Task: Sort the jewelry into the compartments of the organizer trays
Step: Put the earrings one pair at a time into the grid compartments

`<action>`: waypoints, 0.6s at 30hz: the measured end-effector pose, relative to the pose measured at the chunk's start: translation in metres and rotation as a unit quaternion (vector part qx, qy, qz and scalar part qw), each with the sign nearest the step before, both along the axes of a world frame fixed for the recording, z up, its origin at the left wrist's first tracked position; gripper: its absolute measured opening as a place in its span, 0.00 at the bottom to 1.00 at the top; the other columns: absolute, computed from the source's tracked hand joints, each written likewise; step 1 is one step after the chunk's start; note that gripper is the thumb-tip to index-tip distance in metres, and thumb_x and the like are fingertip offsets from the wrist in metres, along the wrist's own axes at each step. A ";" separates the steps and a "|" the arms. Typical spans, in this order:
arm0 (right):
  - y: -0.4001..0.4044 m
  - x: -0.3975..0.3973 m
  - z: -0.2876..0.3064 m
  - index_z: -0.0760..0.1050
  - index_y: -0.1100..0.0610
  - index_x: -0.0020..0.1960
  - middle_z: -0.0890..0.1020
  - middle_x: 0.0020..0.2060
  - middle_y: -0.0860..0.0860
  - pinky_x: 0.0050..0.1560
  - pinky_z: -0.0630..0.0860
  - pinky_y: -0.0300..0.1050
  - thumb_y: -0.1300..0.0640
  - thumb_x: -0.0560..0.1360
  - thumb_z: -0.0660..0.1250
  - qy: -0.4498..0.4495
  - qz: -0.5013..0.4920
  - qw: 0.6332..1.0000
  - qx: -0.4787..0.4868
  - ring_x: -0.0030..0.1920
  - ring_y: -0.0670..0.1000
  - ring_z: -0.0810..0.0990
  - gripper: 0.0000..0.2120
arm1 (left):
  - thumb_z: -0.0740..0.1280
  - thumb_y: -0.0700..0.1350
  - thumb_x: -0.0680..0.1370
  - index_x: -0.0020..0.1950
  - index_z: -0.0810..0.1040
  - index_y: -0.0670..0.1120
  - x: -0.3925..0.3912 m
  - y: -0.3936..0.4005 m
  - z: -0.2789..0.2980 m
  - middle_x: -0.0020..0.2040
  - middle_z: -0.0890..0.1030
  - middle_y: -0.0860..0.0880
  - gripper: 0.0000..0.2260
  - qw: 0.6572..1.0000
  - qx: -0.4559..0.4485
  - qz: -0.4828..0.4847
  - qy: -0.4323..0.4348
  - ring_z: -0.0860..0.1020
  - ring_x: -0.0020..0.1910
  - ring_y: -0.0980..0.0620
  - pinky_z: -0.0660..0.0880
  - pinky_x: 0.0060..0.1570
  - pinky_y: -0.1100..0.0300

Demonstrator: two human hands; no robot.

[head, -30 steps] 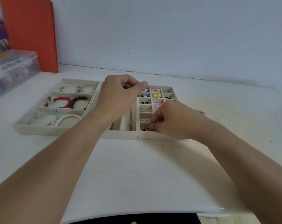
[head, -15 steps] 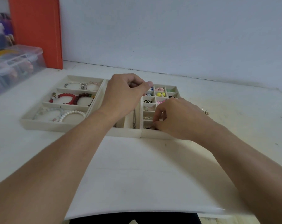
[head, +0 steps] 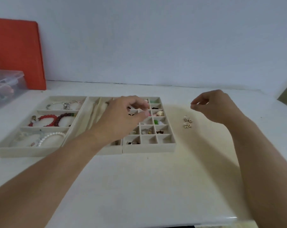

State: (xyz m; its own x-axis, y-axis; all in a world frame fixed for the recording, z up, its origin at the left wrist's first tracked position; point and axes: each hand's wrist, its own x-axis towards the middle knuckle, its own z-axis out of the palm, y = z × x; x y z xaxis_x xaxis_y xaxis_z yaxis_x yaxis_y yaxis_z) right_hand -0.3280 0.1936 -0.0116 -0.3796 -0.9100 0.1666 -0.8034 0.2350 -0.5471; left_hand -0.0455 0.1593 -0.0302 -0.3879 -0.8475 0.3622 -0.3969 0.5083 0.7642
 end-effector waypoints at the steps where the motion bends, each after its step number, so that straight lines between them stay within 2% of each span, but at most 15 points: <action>1: 0.002 -0.007 -0.001 0.84 0.47 0.46 0.83 0.42 0.45 0.35 0.70 0.39 0.49 0.75 0.74 0.005 0.012 1.000 0.024 0.36 0.44 0.78 0.02 | 0.75 0.47 0.75 0.48 0.84 0.56 -0.008 -0.002 0.003 0.44 0.83 0.63 0.04 1.000 -0.009 -0.005 -0.016 0.75 0.45 0.73 0.68 0.46 0.76; 4: 0.001 -0.013 -0.003 0.85 0.45 0.50 0.84 0.43 0.43 0.40 0.73 0.40 0.46 0.75 0.73 0.004 0.071 0.992 0.102 0.43 0.45 0.82 0.05 | 0.74 0.47 0.76 0.48 0.84 0.55 -0.029 -0.006 0.012 0.44 0.83 0.62 0.04 0.998 -0.038 -0.017 -0.041 0.74 0.44 0.74 0.66 0.43 0.79; 7: 0.000 -0.015 -0.005 0.83 0.46 0.57 0.84 0.47 0.43 0.41 0.70 0.34 0.51 0.75 0.75 0.026 0.105 0.986 0.129 0.46 0.44 0.80 0.11 | 0.74 0.46 0.76 0.47 0.84 0.55 -0.054 -0.011 0.014 0.44 0.83 0.61 0.04 0.997 -0.037 -0.038 -0.052 0.75 0.44 0.74 0.66 0.43 0.79; 10: -0.003 -0.017 -0.011 0.82 0.49 0.61 0.84 0.49 0.45 0.41 0.70 0.36 0.60 0.77 0.70 0.057 0.102 0.982 0.150 0.47 0.46 0.78 0.14 | 0.73 0.48 0.76 0.47 0.84 0.55 -0.075 -0.018 0.011 0.46 0.82 0.60 0.01 0.994 -0.012 -0.042 -0.096 0.77 0.47 0.67 0.71 0.48 0.71; 12: -0.004 -0.017 -0.014 0.81 0.51 0.62 0.84 0.51 0.48 0.45 0.70 0.38 0.62 0.78 0.67 0.056 0.090 0.983 0.152 0.47 0.47 0.78 0.15 | 0.73 0.48 0.76 0.48 0.84 0.54 -0.086 -0.023 0.009 0.46 0.82 0.59 0.02 0.991 -0.005 -0.044 -0.123 0.79 0.49 0.61 0.74 0.50 0.64; 15: -0.008 -0.015 -0.020 0.82 0.50 0.60 0.83 0.51 0.48 0.44 0.70 0.40 0.54 0.77 0.72 0.027 0.081 0.988 0.132 0.42 0.46 0.78 0.12 | 0.72 0.47 0.77 0.49 0.84 0.54 -0.094 -0.027 0.007 0.46 0.80 0.60 0.03 0.986 -0.022 -0.036 -0.160 0.78 0.52 0.58 0.74 0.52 0.59; 18: -0.011 -0.014 -0.025 0.84 0.47 0.54 0.83 0.47 0.46 0.45 0.75 0.43 0.49 0.74 0.75 0.025 0.064 0.991 0.115 0.44 0.46 0.79 0.09 | 0.71 0.48 0.77 0.49 0.84 0.54 -0.095 -0.028 0.006 0.47 0.81 0.58 0.03 0.984 -0.025 -0.035 -0.171 0.80 0.50 0.55 0.75 0.51 0.59</action>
State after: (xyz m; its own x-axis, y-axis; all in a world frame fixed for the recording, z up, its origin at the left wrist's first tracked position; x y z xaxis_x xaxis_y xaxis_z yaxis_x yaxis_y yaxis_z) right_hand -0.3420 0.1822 -0.0364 -0.2541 -0.9665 -0.0346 -0.8600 0.2422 -0.4491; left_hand -0.1401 0.1310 -0.0239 -0.5508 -0.7991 0.2411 -0.5893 0.5768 0.5657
